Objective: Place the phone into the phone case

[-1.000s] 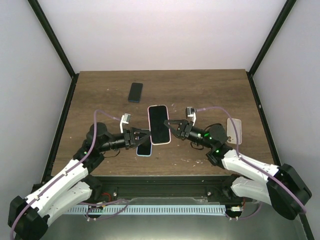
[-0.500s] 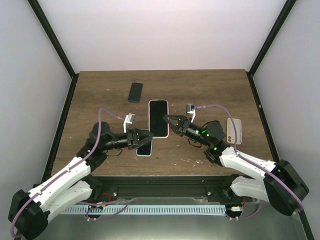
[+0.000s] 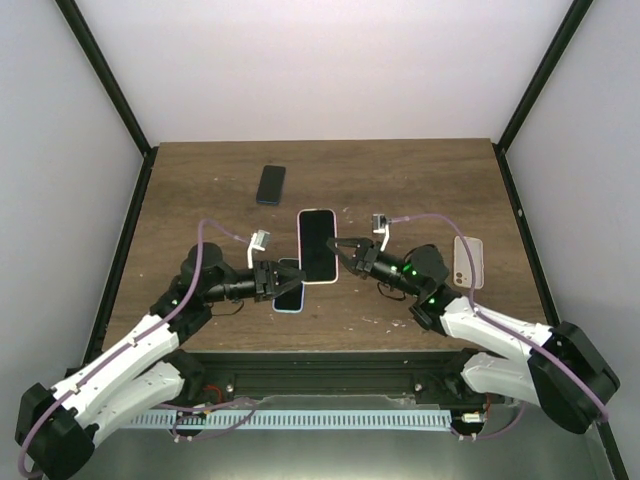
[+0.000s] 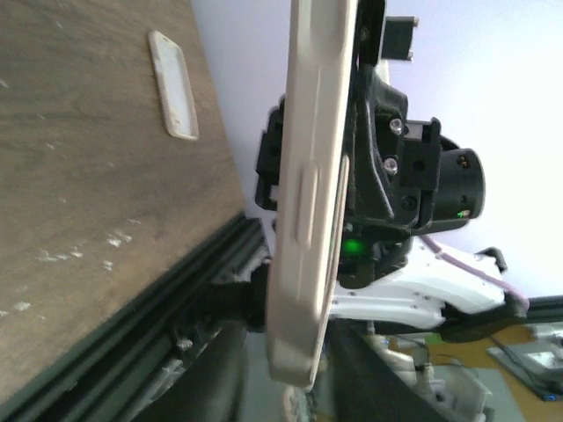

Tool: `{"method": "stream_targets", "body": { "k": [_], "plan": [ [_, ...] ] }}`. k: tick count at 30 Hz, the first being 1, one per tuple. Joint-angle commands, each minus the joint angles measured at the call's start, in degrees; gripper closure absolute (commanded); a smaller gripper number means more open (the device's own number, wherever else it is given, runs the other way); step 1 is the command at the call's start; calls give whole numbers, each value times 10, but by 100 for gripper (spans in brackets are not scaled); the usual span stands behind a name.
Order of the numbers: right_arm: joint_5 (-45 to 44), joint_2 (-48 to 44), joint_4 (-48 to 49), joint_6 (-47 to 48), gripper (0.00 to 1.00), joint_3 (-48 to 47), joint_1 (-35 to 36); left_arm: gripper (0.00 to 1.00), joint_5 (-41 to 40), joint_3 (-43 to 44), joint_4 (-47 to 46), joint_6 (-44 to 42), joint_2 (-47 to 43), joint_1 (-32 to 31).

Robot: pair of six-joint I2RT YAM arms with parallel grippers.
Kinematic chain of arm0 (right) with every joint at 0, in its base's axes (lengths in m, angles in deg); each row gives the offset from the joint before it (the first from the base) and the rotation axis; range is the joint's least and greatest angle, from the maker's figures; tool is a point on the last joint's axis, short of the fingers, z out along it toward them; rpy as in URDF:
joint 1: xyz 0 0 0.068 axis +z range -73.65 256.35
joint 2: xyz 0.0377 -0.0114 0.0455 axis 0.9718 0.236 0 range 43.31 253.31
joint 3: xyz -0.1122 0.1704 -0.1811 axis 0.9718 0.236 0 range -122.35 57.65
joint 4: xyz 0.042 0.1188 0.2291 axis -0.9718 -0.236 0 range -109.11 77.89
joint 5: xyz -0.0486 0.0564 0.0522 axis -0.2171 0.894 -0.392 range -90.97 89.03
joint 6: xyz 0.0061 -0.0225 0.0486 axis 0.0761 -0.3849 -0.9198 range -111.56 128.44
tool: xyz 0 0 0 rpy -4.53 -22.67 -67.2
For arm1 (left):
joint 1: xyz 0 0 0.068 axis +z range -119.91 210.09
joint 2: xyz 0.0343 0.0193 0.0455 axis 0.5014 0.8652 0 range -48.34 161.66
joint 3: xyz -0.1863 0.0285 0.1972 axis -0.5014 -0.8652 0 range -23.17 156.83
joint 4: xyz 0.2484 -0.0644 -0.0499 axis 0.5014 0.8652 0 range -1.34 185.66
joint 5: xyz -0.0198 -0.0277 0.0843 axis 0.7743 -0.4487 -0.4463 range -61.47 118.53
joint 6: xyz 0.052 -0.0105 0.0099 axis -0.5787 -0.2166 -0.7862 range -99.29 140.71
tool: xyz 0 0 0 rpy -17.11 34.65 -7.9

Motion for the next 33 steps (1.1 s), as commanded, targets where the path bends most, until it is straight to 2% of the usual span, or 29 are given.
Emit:
{"method": "stream_targets", "body": {
  "k": [1,3,4,9,14,18,21,26,30,33],
  "plan": [
    [19,-33,33,13,97,15,5,58,-36,23,58,-43,-6,4],
    [35,-42,26,23,97,16,4,44,-53,28,68,-54,-10,4],
    [43,-46,27,27,97,16,5,42,-54,28,62,-57,-10,3],
    [81,-65,39,27,97,30,8,44,-37,32,22,-56,18,3],
    [116,-78,4,68,94,22,13,58,-25,27,-14,-50,40,4],
    [145,-86,-21,81,91,17,14,77,-8,18,-53,-39,48,4],
    [158,-103,-66,102,85,9,14,86,12,19,-63,-48,54,4],
    [141,-160,-158,127,70,-2,14,96,57,18,-74,-62,68,4],
    [107,-182,-260,147,62,-35,14,99,89,14,-92,-65,64,4],
    [86,-191,-281,140,55,-48,14,100,113,14,-96,-72,55,4]
  ]
}}
